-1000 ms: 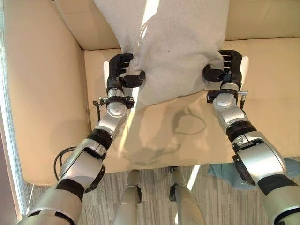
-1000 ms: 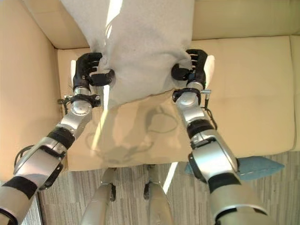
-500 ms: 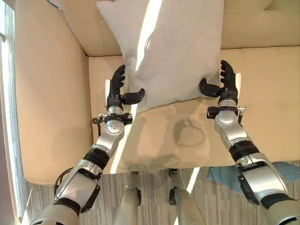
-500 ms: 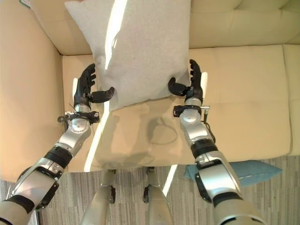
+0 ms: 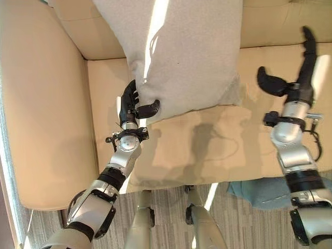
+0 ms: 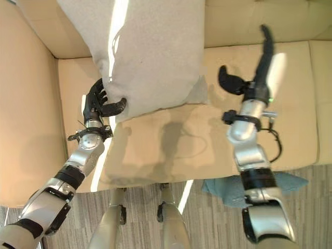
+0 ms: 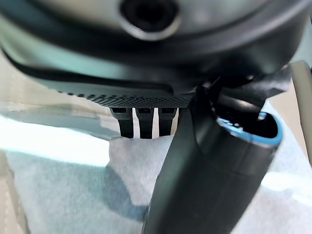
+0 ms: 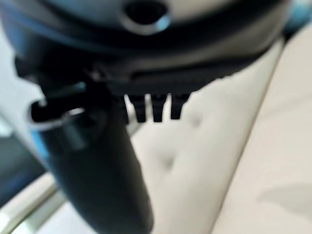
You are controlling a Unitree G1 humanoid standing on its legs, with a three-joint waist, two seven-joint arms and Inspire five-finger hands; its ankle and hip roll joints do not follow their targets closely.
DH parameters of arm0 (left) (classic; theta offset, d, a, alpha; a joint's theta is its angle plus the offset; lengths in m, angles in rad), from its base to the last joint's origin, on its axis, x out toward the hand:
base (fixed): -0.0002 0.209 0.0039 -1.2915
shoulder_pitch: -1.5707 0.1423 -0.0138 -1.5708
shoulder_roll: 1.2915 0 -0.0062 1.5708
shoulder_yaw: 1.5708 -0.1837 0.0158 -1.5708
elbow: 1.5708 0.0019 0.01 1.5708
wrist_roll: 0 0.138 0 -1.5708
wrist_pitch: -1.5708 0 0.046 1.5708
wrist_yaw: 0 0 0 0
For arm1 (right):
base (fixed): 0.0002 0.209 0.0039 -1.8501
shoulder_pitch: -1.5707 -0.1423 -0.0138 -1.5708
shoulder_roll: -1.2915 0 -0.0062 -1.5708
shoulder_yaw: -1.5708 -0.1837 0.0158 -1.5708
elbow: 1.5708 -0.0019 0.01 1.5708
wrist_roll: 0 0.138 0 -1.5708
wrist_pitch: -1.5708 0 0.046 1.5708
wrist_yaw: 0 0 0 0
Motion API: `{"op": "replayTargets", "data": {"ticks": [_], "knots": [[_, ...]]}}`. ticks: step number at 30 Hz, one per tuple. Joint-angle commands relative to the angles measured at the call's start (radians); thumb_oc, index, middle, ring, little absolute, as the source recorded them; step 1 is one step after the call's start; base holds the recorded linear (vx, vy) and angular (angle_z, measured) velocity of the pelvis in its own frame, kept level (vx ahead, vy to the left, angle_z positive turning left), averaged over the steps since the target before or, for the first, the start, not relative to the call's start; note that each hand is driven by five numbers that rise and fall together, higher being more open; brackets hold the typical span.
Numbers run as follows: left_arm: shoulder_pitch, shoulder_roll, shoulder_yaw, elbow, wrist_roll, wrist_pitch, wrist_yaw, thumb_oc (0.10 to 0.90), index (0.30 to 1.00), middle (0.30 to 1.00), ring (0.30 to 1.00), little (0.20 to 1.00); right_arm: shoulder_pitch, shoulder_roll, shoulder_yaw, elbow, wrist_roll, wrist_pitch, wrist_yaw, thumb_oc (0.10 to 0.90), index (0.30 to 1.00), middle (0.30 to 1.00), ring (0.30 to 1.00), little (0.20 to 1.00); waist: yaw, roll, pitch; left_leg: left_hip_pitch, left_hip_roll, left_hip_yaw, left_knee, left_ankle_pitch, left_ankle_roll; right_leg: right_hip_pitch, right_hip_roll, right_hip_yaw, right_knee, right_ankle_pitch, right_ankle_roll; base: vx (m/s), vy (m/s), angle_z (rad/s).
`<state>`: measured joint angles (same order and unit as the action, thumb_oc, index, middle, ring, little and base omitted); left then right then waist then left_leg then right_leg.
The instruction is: Pick up all the scattered cushions and arrange them neatly on the sofa.
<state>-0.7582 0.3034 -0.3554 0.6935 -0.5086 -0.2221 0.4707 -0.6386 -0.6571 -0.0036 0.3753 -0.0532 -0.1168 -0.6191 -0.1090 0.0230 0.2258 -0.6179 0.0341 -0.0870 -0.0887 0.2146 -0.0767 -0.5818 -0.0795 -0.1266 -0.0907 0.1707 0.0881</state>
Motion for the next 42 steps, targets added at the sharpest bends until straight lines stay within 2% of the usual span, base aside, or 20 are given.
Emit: {"op": "replayTargets", "data": {"ticks": [1, 8, 23, 31, 32, 33, 34, 41, 42], "knots": [[-0.076, -0.002, 0.013, -0.049, 0.05, -0.093, -0.006, 0.4, 0.3, 0.3, 0.3, 0.3, 0.06, -0.007, -0.031, -0.06, -0.012, -0.093, -0.035, 0.8, 0.9, 0.9, 0.9, 0.9, -0.018, -0.04, -0.146, 0.032, -0.022, 0.032, 0.001, -0.105, -0.042, -0.029, -0.001, 0.012, 0.003, -0.073, 0.072, 0.03, -0.01, -0.12], [-0.089, 0.034, 0.028, -0.101, 0.035, -0.109, -0.007, 0.4, 0.3, 0.3, 0.3, 0.3, 0.131, 0.024, -0.069, -0.05, 0.03, -0.121, -0.004, 0.8, 0.9, 0.9, 0.9, 0.9, -0.033, -0.037, -0.162, 0.026, -0.019, 0.038, 0.001, -0.112, -0.039, -0.039, 0.0, 0.018, 0.003, -0.074, 0.074, 0.02, -0.002, -0.07], [-0.14, 0.195, 0.058, -0.144, 0.257, -0.105, 0.065, 0.4, 0.3, 0.3, 0.3, 0.3, 0.249, 0.083, -0.098, -0.045, 0.063, -0.196, 0.065, 0.8, 0.9, 0.9, 0.9, 0.9, -0.057, -0.031, -0.195, 0.022, -0.013, 0.045, 0.001, -0.13, -0.036, -0.053, 0.003, 0.025, 0.003, -0.075, 0.077, 0.01, -0.001, 0.0], [-0.143, 0.22, 0.064, -0.151, 0.278, -0.105, 0.066, 0.4, 0.3, 0.3, 0.3, 0.3, 0.259, 0.082, -0.095, -0.058, 0.067, -0.205, 0.084, 0.8, 0.9, 0.9, 0.9, 0.9, -0.059, -0.031, -0.203, 0.016, -0.014, 0.044, 0.001, -0.123, -0.034, -0.061, -0.001, 0.027, 0.003, -0.066, 0.077, 0.0, 0.0, 0.0], [-0.141, 0.22, 0.065, -0.153, 0.278, -0.104, 0.062, 0.485, 0.427, 0.427, 0.427, 0.427, 0.259, 0.083, -0.093, -0.061, 0.067, -0.206, 0.089, 0.8, 0.9, 0.9, 0.9, 0.9, -0.059, -0.032, -0.203, 0.015, -0.014, 0.044, 0.001, -0.123, -0.034, -0.062, -0.001, 0.026, 0.003, -0.066, 0.077, 0.0, 0.0, 0.0], [-0.137, 0.22, 0.064, -0.157, 0.28, -0.104, 0.056, 0.659, 0.688, 0.688, 0.688, 0.688, 0.259, 0.083, -0.092, -0.062, 0.067, -0.205, 0.092, 0.8, 0.9, 0.9, 0.9, 0.9, -0.059, -0.032, -0.204, 0.015, -0.014, 0.044, 0.001, -0.123, -0.033, -0.063, -0.002, 0.026, 0.003, -0.065, 0.077, 0.0, 0.0, 0.0], [-0.136, 0.221, 0.063, -0.157, 0.281, -0.104, 0.053, 0.8, 0.9, 0.9, 0.9, 0.9, 0.258, 0.082, -0.091, -0.062, 0.068, -0.205, 0.094, 0.8, 0.9, 0.9, 0.9, 0.9, -0.059, -0.031, -0.204, 0.014, -0.013, 0.044, 0.001, -0.122, -0.033, -0.064, -0.002, 0.026, 0.003, -0.065, 0.078, 0.0, 0.0, 0.0], [-0.102, 0.208, 0.09, -0.152, 0.251, -0.104, 0.037, 0.8, 0.9, 0.9, 0.9, 0.9, 0.269, 0.093, -0.085, -0.064, 0.074, -0.198, 0.113, 0.8, 0.9, 0.9, 0.9, 0.9, -0.055, -0.034, -0.206, 0.018, -0.011, 0.046, 0.001, -0.122, -0.034, -0.06, -0.001, 0.022, 0.003, -0.065, 0.077, 0.0, -0.004, 0.0], [-0.041, 0.203, 0.124, -0.165, 0.243, -0.103, 0.026, 0.8, 0.9, 0.9, 0.9, 0.9, 0.295, 0.096, -0.086, -0.072, 0.078, -0.193, 0.134, 0.8, 0.9, 0.9, 0.9, 0.9, -0.043, -0.035, -0.204, 0.042, -0.008, 0.049, 0.001, -0.133, -0.035, -0.037, 0.001, 0.019, 0.003, -0.074, 0.074, 0.0, 0.0, 0.0]]}}
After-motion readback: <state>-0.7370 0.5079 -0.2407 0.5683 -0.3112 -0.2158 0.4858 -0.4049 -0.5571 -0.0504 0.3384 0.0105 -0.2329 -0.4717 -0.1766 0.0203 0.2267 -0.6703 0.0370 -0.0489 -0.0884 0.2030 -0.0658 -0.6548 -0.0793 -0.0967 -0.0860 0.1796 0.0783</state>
